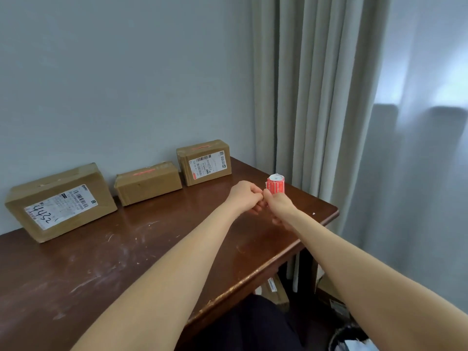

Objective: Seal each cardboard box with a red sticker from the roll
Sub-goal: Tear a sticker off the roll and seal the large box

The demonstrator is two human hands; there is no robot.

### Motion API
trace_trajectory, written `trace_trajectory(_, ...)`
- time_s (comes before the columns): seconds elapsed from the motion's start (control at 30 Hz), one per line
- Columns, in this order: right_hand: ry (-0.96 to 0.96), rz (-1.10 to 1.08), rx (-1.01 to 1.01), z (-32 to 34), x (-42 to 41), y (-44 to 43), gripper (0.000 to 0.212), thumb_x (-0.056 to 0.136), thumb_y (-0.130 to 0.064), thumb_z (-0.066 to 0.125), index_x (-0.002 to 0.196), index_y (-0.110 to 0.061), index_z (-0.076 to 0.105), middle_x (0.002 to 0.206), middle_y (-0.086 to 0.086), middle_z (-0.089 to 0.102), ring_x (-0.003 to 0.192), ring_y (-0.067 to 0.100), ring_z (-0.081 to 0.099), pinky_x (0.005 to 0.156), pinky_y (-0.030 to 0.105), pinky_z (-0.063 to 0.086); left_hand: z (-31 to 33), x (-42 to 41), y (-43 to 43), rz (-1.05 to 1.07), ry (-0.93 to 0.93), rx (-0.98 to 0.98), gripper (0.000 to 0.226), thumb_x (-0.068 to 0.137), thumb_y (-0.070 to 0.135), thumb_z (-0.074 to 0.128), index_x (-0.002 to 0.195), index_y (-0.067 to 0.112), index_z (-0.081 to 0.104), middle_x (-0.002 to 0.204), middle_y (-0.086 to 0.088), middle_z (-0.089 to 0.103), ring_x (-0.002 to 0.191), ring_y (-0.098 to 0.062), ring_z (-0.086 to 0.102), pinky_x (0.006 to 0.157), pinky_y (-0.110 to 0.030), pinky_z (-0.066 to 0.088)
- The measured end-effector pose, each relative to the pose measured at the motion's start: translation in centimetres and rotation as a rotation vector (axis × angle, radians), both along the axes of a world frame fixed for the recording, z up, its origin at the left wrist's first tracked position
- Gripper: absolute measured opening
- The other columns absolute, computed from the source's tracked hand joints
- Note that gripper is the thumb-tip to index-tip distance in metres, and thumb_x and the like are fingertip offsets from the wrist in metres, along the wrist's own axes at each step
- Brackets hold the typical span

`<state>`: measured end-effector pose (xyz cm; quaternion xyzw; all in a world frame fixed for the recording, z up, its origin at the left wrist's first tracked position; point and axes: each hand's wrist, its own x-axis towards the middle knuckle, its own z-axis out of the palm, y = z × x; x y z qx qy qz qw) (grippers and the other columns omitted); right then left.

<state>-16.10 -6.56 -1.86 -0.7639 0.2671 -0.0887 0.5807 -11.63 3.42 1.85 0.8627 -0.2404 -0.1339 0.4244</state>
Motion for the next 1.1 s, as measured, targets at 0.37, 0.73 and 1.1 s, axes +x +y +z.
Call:
trace_trajectory(0.37, 0.002, -0.438, -0.065, -5.9, -9.8, -10.8, 0.032, 0.095, -0.009, 0.037, 0.098, -0.010, 0.069, 0.088, 0.015, 0.062, 0.065, 0.025, 0.051, 0.050, 0.027, 0.036, -4.4, -9.5, -11.6, -0.276, 0.130, -0.006, 0.012, 0.091, 0.005, 0.056, 0.099, 0.007, 0.065, 0.074, -0.005, 0.064, 0.063, -0.014, 0.062, 0.057, -0.023, 0.057)
trace_trajectory(0.73, 0.428, -0.517, 0.222, -23.7, -19.1, -14.4, 0.027, 0.094, -0.008, 0.038, 0.068, -0.006, 0.042, 0.066, 0.010, 0.039, 0.054, 0.023, 0.035, 0.054, 0.030, 0.030, -13.5, -12.4, -15.6, -0.483, 0.212, 0.333, 0.024, 0.091, 0.008, 0.056, 0.113, 0.007, 0.063, 0.081, -0.001, 0.060, 0.076, -0.010, 0.058, 0.070, -0.027, 0.055)
trace_trajectory(1.1, 0.624, -0.429, 0.232, -30.4, -21.6, -14.3, 0.031, 0.097, -0.005, 0.039, 0.067, -0.013, 0.042, 0.072, 0.004, 0.046, 0.077, 0.025, 0.051, 0.059, 0.023, 0.038, -17.0, -12.1, -16.2, -0.536, 0.255, 0.486, 0.026, 0.092, 0.012, 0.055, 0.117, 0.009, 0.062, 0.096, -0.005, 0.063, 0.088, -0.014, 0.061, 0.075, -0.027, 0.055)
